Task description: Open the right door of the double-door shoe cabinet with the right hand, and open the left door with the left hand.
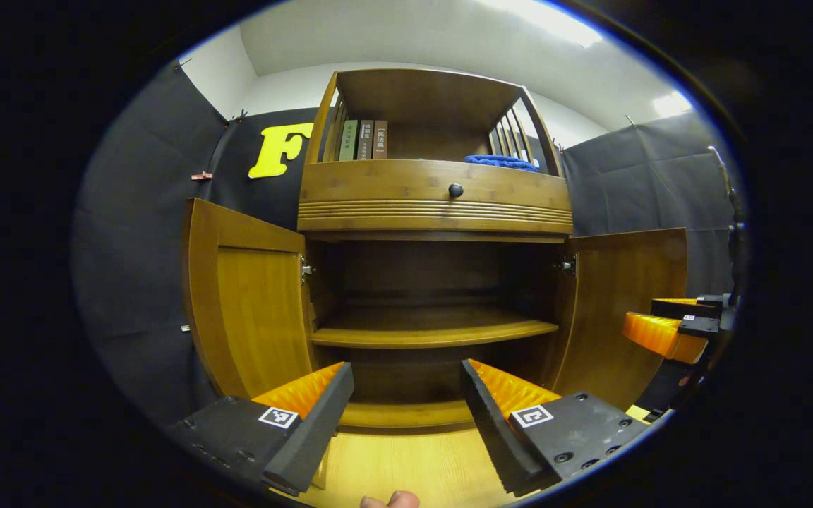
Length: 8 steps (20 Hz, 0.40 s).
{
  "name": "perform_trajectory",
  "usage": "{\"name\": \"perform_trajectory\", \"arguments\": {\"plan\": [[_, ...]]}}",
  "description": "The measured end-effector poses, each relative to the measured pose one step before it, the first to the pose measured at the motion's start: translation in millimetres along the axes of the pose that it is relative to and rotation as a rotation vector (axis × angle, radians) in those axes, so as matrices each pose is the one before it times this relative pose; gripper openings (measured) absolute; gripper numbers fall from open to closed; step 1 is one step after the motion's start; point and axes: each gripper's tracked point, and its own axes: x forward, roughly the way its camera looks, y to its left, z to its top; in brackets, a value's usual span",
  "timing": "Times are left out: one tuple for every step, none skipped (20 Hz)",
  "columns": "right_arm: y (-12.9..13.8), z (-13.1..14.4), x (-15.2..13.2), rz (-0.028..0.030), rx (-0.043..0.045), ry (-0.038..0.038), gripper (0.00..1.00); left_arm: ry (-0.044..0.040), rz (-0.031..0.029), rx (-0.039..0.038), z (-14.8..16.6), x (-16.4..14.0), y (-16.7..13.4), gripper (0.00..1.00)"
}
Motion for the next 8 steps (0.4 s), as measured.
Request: {"name": "perform_trajectory", "arguments": {"plan": [[-2.00, 1.99, -0.66, 0.00032, 0.00443, -0.00077, 1.00, 0.00328, 0.00187, 0.00263, 0.81, -0.11, -1.56, 0.94], [-2.09, 2.12, -0.93, 0.00103, 0.00448, -0.00564, 1.00, -0.00685, -0.00090, 0.00110, 2.42, -1.22, -2.09, 0.94], [-1.04, 3.35, 0.65, -0.00058, 0.00136, -0.00375, 0.99, -0.00443, 0.00078, 0.00107, 2.47, -0.74, -2.35, 0.93], [-0.28, 0.50, 0.13, 0.00675, -0.00115, -0.00013, 1.00, -0.00100, 0.00308, 0.00196, -0.20, -0.66, -1.47, 0.94], [1.13, 1.42, 0.02, 0.00821, -0.00370, -0.00087, 1.00, -0.00719, 0.00120, -0.00039, 2.31, -0.62, -1.54, 0.94], [0.71, 1.20, -0.69, 0.00720, -0.00431, 0.00030, 1.00, -0.00278, -0.00193, -0.00337, 0.71, -0.27, -2.66, 0.94], [-0.12, 0.59, 0.10, 0.00720, -0.00331, 0.00618, 1.00, 0.00768, -0.00319, -0.00166, -0.96, 0.10, -3.44, 0.94], [1.38, 0.20, -2.24, 0.00693, -0.00154, -0.00007, 1.00, 0.00488, 0.00229, 0.00256, -1.02, -0.70, -0.64, 0.92]]}}
